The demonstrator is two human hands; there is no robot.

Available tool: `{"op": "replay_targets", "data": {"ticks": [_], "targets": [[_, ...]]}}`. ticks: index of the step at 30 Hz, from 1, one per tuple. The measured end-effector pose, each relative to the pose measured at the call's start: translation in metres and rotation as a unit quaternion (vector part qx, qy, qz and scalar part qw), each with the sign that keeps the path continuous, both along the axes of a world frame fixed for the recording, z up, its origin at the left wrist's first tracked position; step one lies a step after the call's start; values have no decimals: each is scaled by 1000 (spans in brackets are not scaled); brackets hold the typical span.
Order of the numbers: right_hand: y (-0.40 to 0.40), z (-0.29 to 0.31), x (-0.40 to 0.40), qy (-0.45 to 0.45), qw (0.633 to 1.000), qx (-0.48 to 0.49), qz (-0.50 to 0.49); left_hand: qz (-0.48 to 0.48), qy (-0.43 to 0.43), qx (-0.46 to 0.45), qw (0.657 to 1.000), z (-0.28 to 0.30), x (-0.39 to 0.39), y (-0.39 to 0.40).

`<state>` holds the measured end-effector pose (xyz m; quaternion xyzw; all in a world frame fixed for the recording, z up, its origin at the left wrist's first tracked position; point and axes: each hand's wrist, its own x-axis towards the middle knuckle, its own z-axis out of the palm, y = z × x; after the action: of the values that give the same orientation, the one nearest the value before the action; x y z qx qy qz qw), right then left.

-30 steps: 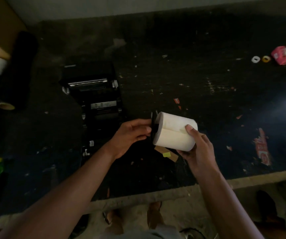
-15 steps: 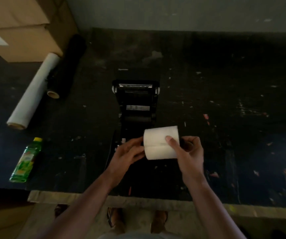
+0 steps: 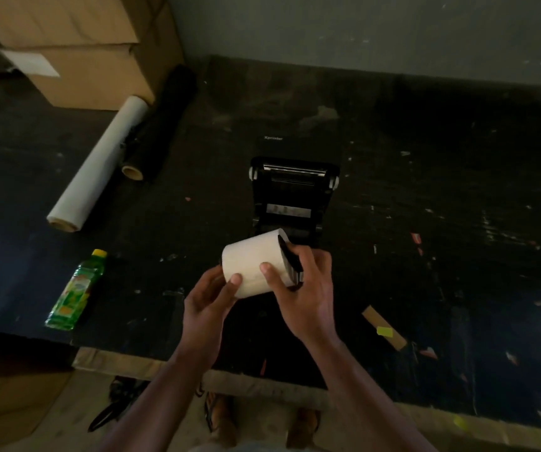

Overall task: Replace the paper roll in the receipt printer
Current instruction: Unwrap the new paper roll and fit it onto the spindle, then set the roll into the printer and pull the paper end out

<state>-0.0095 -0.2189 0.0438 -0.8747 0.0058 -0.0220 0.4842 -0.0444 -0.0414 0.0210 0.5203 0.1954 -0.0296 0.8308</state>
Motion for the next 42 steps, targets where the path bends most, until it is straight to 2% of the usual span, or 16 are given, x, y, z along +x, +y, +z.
{"op": "replay_targets", "data": {"ticks": [5,10,14,22,32,42], "targets": [[-7,-8,16,17,999,12,-35,-15,-61,130,990,-2,26,-6],[-16,-21,35,55,994,55,-79,-15,-90,266,960,-15,64,-16],[-18,-33,56,74,990,46,-109,-33,-88,270,958,-27,88,-24],[-13,-55,82,99,985,22,-142,-62,-48,363,929,-41,115,-29],[-3,-69,88,119,982,-2,-149,-85,-29,382,920,-52,122,-22],[-6,-68,87,126,977,-51,-163,-107,-18,451,886,-62,122,-26]]}}
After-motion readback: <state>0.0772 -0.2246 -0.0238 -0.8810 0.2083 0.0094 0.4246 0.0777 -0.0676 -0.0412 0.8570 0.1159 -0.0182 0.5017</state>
